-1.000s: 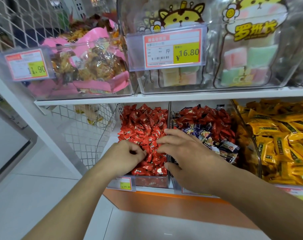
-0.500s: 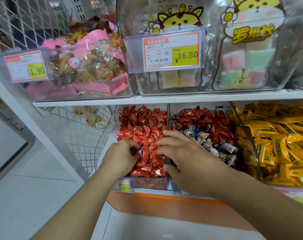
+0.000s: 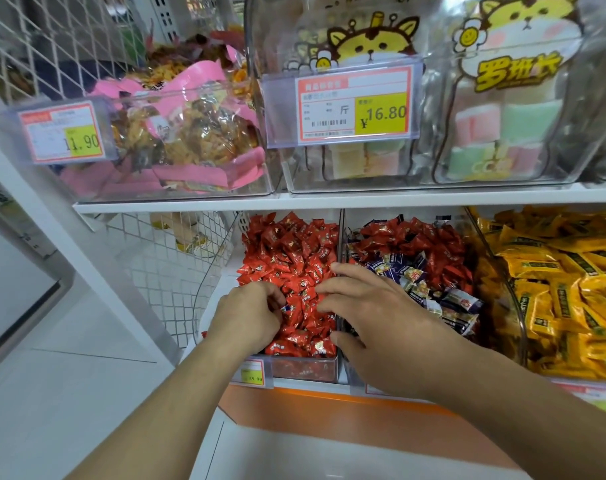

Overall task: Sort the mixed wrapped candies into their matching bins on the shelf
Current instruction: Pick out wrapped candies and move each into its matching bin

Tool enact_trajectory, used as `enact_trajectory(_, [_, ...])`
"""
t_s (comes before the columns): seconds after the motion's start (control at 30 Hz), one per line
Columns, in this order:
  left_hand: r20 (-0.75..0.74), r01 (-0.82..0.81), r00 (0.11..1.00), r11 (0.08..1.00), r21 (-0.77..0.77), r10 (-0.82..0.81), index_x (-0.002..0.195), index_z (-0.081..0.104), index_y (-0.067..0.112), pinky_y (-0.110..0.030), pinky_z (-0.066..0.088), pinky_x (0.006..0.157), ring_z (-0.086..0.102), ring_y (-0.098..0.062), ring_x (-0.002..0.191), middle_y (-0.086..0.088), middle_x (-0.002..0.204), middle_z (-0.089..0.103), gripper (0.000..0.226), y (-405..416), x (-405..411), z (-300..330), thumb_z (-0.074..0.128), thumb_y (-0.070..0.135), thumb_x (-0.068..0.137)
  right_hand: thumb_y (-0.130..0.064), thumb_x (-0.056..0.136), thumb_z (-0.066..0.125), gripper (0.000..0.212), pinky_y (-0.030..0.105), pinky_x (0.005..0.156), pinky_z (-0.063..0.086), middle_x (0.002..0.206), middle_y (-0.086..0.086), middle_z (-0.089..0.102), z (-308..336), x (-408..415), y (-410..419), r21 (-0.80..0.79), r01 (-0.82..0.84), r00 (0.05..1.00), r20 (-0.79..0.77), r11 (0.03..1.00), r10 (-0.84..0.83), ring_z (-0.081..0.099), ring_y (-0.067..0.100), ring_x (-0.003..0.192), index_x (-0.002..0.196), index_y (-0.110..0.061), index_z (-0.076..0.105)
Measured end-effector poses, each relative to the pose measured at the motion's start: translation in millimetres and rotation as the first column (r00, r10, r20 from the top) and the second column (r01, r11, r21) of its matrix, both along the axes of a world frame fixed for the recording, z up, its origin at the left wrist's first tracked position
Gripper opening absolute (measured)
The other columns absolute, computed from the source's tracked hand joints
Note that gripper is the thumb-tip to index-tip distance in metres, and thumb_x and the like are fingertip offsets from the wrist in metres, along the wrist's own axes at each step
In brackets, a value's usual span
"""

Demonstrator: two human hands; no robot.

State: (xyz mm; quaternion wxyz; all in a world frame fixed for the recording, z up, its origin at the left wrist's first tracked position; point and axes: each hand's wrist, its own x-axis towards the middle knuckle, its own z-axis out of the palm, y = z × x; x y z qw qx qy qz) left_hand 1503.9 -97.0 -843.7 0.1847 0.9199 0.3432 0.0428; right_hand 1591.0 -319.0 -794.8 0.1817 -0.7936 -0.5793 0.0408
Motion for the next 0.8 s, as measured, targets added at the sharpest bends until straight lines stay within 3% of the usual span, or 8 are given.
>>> enact_trajectory(0.1, [0.021,-0.004,1.000,1.000,0.022,0.004,0.089,0.072,0.041,-0.027,0.056,0.077,0.068,-0.018,0.087,0.011,0.087,0.069,0.015,-0.3,0.1,-0.6,0.071,0.026,0.088,-0.037,0.104,0.053,0.040,0.037,0.128,0.010,0.157,-0.024,0.033,-0.2,0.0,0.5,0.000,-0.001,1.000,0.000,1.000,0.001,-0.006,0.000,0.153,0.144,-0.033,0.053])
enact_trajectory(0.3, [0.001,-0.013,1.000,0.997,0.076,0.013,0.087,0.074,0.041,-0.031,0.058,0.082,0.068,-0.020,0.092,0.008,0.094,0.071,0.007,-2.8,3.7,2.7,0.074,0.034,0.088,-0.036,0.103,0.054,0.039,0.034,0.127,0.011,0.155,-0.024,0.035,-2.4,0.8,0.2,0.016,-0.003,1.000,0.010,1.000,0.003,-0.005,-0.001,0.153,0.142,-0.033,0.055])
enact_trajectory(0.6, [-0.059,0.125,0.992,0.957,0.263,-0.113,0.094,0.071,0.035,-0.031,0.046,0.086,0.065,-0.016,0.095,0.014,0.089,0.061,0.009,-11.0,3.3,10.7,0.063,0.031,0.096,-0.036,0.103,0.054,0.040,0.039,0.128,0.013,0.156,-0.024,0.034,-0.9,0.8,0.9,-0.005,0.002,1.000,0.002,1.000,-0.002,-0.005,0.000,0.154,0.143,-0.033,0.054])
enact_trajectory(0.7, [-0.065,0.135,0.990,0.959,0.247,-0.123,0.093,0.069,0.033,-0.033,0.046,0.089,0.063,-0.017,0.096,0.015,0.089,0.056,0.009,-11.6,3.2,10.5,0.062,0.029,0.097,-0.036,0.103,0.054,0.040,0.039,0.128,0.014,0.156,-0.023,0.034,0.5,0.6,0.6,-0.009,0.002,1.000,0.001,1.000,-0.002,-0.004,0.001,0.154,0.142,-0.032,0.055])
enact_trajectory(0.8, [0.029,0.062,0.997,0.990,0.123,-0.067,0.085,0.065,0.031,-0.035,0.053,0.085,0.065,-0.016,0.089,0.015,0.086,0.064,0.014,-8.0,0.8,10.8,0.063,0.022,0.096,-0.036,0.103,0.053,0.039,0.039,0.128,0.013,0.157,-0.023,0.033,2.2,0.3,0.4,-0.021,0.003,1.000,0.002,1.000,-0.003,-0.006,0.000,0.153,0.142,-0.033,0.054])
